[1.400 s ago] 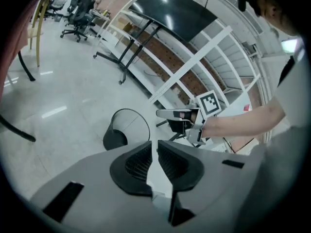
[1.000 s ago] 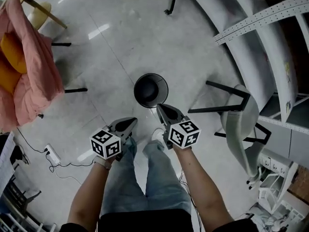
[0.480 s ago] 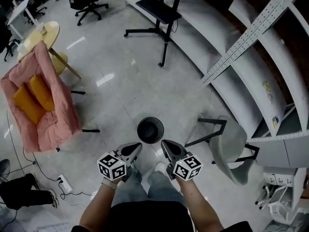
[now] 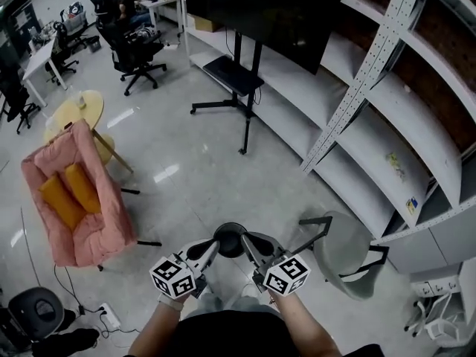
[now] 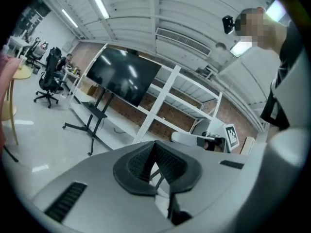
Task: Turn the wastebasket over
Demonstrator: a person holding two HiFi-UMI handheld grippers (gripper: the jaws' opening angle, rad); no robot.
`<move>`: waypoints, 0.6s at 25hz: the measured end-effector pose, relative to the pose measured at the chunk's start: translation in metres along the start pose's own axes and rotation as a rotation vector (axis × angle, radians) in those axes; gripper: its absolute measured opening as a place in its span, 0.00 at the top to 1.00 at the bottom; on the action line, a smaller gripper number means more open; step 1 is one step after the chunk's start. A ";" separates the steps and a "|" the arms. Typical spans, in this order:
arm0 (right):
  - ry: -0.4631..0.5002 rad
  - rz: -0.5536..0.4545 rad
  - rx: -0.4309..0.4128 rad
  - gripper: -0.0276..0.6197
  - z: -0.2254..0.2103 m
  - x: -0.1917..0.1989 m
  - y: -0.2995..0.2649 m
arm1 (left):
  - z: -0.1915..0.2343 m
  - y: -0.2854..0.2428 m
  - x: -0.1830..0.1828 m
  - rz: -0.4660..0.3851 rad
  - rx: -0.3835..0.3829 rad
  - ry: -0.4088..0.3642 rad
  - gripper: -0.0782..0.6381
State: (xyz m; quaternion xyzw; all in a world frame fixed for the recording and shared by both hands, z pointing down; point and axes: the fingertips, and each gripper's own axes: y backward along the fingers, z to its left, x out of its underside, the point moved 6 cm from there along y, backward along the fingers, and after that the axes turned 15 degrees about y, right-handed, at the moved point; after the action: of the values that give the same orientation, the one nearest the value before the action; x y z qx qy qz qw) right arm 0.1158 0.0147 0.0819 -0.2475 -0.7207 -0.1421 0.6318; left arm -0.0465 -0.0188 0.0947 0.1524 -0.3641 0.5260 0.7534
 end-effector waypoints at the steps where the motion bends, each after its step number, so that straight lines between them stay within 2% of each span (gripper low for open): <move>1: 0.010 -0.018 -0.002 0.94 0.000 -0.011 0.001 | -0.008 0.000 -0.009 -0.013 0.003 -0.026 0.87; 4: 0.030 -0.052 -0.007 0.94 0.002 -0.039 0.006 | -0.031 0.000 -0.035 -0.054 0.037 -0.088 0.87; 9: 0.086 -0.099 -0.017 0.94 0.009 -0.073 0.009 | -0.060 0.005 -0.073 -0.130 0.096 -0.150 0.87; 15: 0.130 -0.130 -0.022 0.95 0.009 -0.093 0.011 | -0.070 0.000 -0.081 -0.140 0.143 -0.154 0.87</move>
State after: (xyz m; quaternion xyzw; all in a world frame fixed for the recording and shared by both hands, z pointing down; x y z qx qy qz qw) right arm 0.1218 0.0121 -0.0124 -0.1975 -0.6911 -0.2063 0.6639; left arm -0.0342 -0.0316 -0.0110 0.2707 -0.3709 0.4834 0.7453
